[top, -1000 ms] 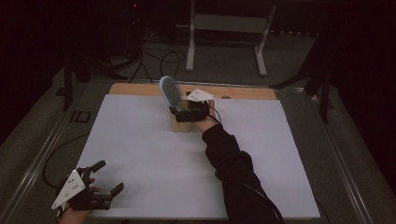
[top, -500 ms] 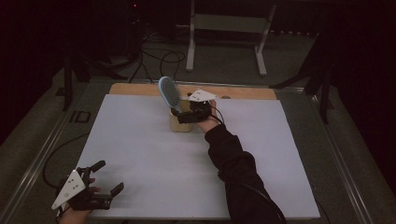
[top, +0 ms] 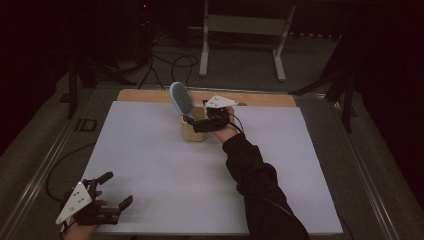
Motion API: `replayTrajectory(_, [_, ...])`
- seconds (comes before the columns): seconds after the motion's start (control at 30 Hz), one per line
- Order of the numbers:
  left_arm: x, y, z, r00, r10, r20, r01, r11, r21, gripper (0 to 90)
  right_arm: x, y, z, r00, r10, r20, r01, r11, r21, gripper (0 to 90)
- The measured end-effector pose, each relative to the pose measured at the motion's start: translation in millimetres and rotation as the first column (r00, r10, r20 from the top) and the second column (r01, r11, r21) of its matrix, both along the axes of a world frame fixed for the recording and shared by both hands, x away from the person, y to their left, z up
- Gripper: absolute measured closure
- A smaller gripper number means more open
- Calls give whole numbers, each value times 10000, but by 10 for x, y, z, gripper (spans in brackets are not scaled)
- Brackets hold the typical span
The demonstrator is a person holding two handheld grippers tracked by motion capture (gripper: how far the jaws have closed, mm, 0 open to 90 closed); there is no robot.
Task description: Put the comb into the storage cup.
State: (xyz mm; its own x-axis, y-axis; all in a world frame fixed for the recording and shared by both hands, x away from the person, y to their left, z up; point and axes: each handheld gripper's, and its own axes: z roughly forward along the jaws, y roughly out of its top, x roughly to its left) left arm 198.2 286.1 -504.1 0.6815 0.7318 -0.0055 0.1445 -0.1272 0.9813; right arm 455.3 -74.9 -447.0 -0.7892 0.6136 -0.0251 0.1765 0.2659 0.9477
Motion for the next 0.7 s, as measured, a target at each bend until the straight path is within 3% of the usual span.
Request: replayTrajectory(0.7, [0,-2,1,10000,-3,3,3,10000,18,0,-65,-148,123,9996,214,-160,-214,9998,33,70])
